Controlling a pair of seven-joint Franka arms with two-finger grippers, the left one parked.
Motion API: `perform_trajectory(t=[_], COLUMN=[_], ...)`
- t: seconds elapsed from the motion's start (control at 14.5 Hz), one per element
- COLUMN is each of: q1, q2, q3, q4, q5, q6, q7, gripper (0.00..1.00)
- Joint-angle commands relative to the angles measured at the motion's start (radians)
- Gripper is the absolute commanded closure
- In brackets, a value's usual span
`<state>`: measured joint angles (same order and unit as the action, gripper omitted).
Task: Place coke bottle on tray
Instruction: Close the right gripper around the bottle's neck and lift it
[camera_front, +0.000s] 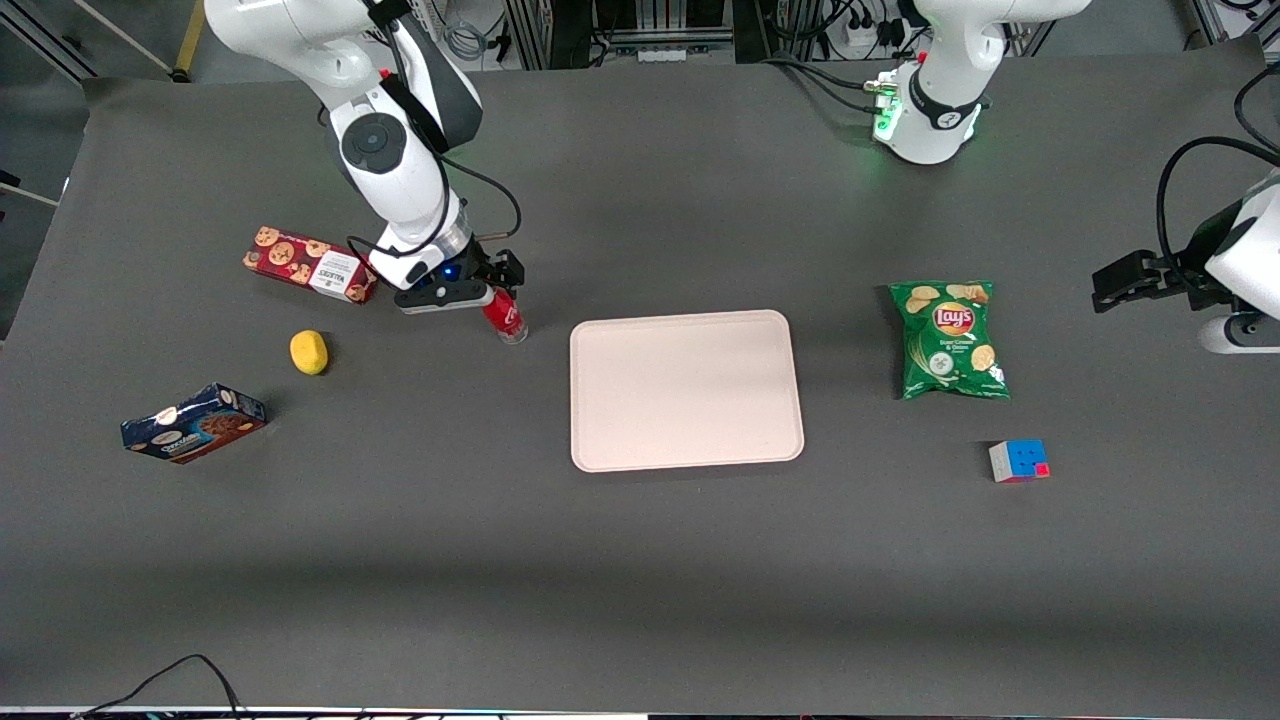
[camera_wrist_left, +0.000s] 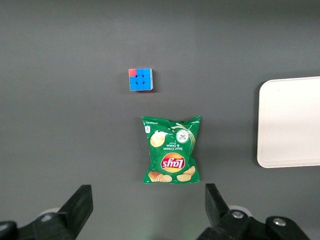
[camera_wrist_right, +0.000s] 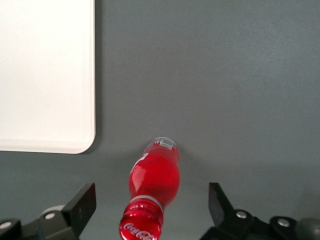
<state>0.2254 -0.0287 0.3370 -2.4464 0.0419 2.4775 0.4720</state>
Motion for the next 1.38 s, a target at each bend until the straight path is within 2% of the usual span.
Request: perform_trajectory(t=[0.0,0.41,0.48,0.55,0.69,0.76,0.97,1.1,1.31], q1=[0.000,-0.001,-0.003,-0.006,-0.008,-0.009,-0.012,-0.014,-0.014], q2=[0.010,0.000,0.001,0.001,-0.002,-0.005,-0.017,-0.040,-0.091], q3=[0.027,0.039,0.039,0.039,0.039,0.039,0.037,0.036,0.022], q4=[0.000,-0.006,-0.006,-0.006,-0.003,0.001,0.003,0.006,0.088], q5=[0.019,0.009,0.006,0.006,0.006,0.006,0.006,0.006,0.006], q6=[0.008,-0.029,-0.031,-0.032,-0.042,-0.054,-0.062,-0.066,-0.226], q7=[0.039,0.037,0.031,0.027,0.027,0.025,0.025,0.014,0.011], gripper=[0.00,0.00,0.08,0.20,0.55,0.68,0.97,1.00,1.00])
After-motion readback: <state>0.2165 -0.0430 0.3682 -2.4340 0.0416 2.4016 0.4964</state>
